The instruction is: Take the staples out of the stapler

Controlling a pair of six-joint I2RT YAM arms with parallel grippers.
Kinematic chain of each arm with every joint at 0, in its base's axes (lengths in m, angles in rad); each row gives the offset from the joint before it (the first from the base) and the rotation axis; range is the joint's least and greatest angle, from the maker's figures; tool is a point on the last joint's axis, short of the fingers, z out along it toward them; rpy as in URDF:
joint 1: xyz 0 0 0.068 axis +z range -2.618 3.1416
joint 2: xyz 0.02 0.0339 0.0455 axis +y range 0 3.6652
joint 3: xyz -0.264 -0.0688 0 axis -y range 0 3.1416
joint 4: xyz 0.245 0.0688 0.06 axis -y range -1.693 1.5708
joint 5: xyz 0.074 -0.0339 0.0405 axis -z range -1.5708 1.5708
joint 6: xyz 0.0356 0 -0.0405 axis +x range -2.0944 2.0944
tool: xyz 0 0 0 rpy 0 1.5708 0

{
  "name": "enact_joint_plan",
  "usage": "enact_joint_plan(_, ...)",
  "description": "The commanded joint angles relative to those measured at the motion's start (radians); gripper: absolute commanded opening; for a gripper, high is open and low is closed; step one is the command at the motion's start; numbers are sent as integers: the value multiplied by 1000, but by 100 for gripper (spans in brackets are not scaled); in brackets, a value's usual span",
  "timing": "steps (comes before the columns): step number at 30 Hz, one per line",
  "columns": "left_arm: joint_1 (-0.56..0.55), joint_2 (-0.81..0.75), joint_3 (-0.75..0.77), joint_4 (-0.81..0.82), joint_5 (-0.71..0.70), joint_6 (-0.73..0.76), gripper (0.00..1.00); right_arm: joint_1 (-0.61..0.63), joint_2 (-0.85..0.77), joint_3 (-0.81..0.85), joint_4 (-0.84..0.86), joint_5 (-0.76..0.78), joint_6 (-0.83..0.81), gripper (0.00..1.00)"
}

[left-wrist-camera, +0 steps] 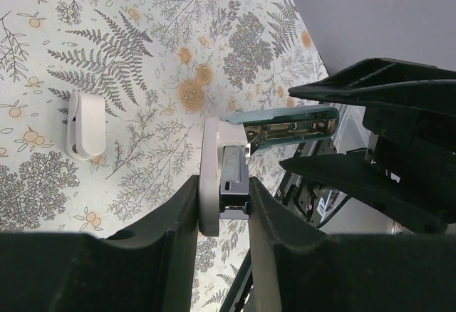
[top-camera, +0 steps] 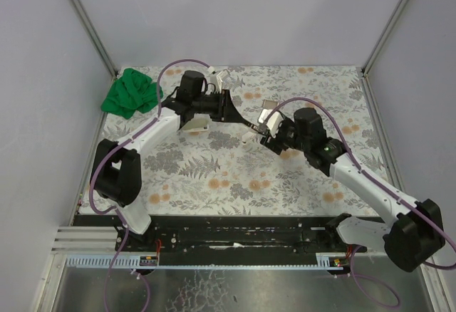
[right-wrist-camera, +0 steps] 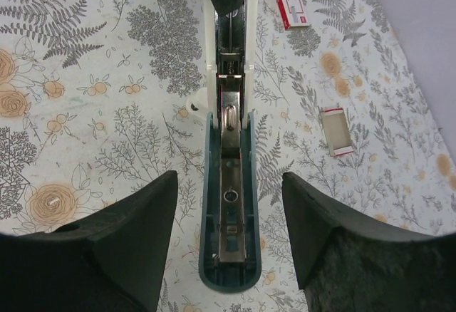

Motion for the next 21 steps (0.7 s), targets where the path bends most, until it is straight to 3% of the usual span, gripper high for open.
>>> enact_joint_plan(1,13,5,11,85,59,-29,3,9,-63,-30,55,-13,-15,67)
enact_joint_plan(10,23,4,1,116,109,-49,3,3,-113,-78,84,-67,-15,64)
enact_joint_plan(17,24,0,-6,126,132,-52,4,-8,-131,-82,95,-92,-5,54)
enact_joint_plan(21,24,3,-7,135,154,-58,4,-11,-144,-85,93,-104,-17,42)
